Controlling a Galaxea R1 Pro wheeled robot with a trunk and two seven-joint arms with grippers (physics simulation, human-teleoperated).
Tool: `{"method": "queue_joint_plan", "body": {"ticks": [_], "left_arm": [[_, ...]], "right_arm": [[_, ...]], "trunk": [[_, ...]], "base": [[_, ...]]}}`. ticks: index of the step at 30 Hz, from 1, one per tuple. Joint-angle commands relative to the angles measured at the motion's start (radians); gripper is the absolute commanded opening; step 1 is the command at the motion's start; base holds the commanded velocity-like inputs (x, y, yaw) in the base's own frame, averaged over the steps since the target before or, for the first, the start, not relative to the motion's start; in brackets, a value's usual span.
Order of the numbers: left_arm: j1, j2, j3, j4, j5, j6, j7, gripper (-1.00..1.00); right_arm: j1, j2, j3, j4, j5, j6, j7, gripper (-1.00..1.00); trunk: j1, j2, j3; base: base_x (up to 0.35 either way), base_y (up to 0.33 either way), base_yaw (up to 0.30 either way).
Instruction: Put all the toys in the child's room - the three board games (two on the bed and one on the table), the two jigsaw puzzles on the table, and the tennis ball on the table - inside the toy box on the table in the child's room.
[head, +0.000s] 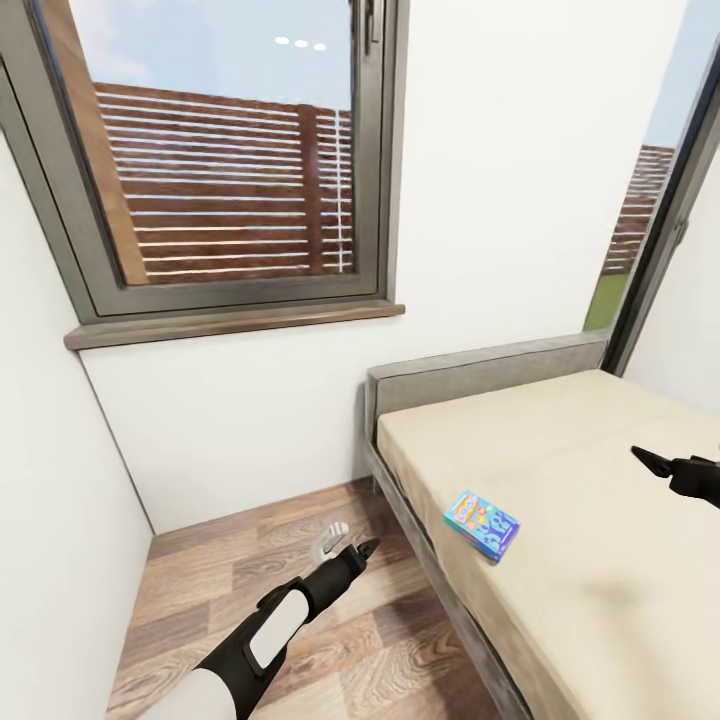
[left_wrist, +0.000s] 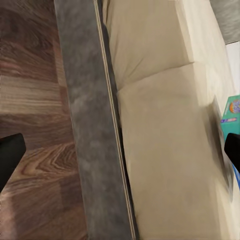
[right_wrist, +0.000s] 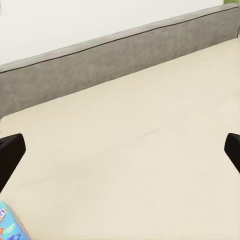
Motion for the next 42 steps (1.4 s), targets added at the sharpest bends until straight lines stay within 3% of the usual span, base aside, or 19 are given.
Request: {"method": "queue_joint_plan", "body": {"ticks": [1,14,19,34,42], "left_arm": [[-0.001,0.000,-0.001,0.000,0.009,0.005,-0.002,1.00],[-0.001,-0.001,-0.005,-0.002,0.006,0.008,-0.001,1.00],[-0.001,-0.003,-0.007,-0.003,0.006,0.008,-0.001,1.00],[-0.004,-0.006,-0.007,-0.008,0.006,0.002,-0.001,1.00],[-0.010,-0.004,0.008,-0.011,0.007,-0.024,-0.001,1.00]], "right_arm": [[-0.001,0.000,-0.001,0.000,-0.007,0.007,0.000,1.00],[-0.001,-0.002,-0.003,-0.001,-0.009,0.009,0.002,1.00],[-0.001,-0.001,-0.026,-0.002,-0.011,0.013,0.002,1.00],[0.000,0.000,-0.041,-0.002,-0.012,0.016,0.003,1.00],[0.001,0.000,-0.042,-0.002,-0.012,0.015,0.003,1.00]], "trunk": [[0.000,0.000,-0.001],[0.000,0.000,-0.001],[0.000,0.000,-0.001],[0.000,0.000,-0.006],[0.000,0.000,-0.007]], "base": [[0.042,0.111,0.000],[0.047,0.079,0.000],[0.003,0.005,-0.022],[0.000,0.001,-0.220],[0.000,0.000,-0.055]]}}
